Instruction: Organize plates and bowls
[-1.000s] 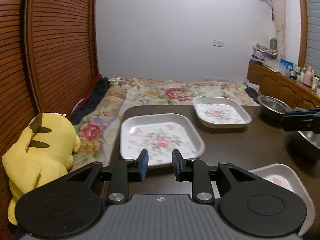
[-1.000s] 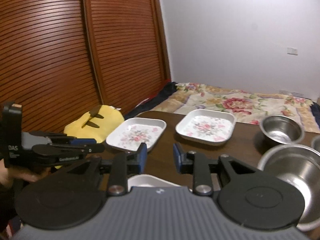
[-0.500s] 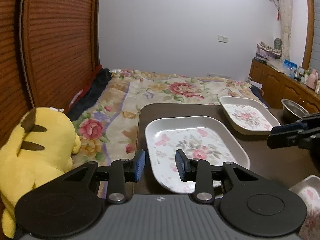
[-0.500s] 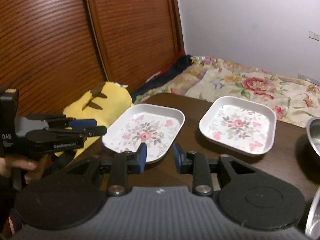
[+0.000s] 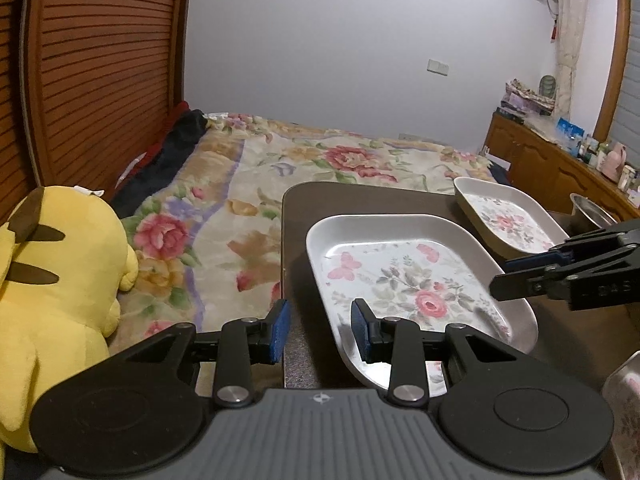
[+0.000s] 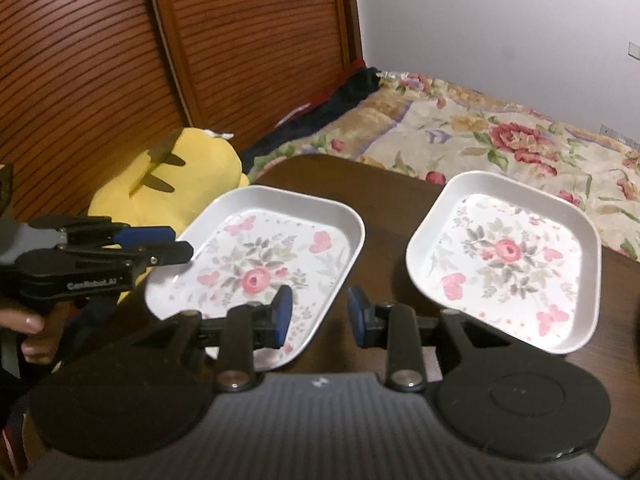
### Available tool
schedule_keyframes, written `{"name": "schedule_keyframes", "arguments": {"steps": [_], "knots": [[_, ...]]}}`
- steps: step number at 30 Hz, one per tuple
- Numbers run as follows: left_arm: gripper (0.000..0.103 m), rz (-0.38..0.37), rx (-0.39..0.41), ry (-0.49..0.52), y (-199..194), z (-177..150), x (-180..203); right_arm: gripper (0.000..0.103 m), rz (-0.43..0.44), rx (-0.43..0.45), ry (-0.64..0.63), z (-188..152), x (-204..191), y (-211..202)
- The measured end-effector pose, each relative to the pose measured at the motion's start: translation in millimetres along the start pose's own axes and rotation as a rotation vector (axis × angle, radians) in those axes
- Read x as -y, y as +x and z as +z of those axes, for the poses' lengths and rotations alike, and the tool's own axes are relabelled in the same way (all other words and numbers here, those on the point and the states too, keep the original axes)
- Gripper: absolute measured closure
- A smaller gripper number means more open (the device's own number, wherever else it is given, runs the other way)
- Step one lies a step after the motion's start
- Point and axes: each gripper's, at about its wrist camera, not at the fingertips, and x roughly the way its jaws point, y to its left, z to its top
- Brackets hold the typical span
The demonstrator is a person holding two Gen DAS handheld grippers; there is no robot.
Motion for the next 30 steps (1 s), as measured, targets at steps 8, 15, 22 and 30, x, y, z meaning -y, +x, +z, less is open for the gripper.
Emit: {"name": "schedule_keyframes", "arguments": {"steps": [8,15,22,30], "knots": [[0.073,-0.024,-0.003,0.014,2.7,0.3,4.9,0.071,0.006,-0.029,0.013,-0.4,3.9,12.5],[0.081,-0.029,-0.004,0.014,3.4,-2.1,7.3,0.073,0.012,-0.03,0.002,1.3,3.5,15.2],[0.086,-0.01,-0.021,0.02,1.0,-0.7,13.1,0.083,0.025,-0.024,0.018,2.3,7.0,16.6],[0.086,-0.008,-0.008,0.039,-17.2,2.3,24.4,0.09,0.016,-0.014,0.048,1.8,9.7,6.2]]}}
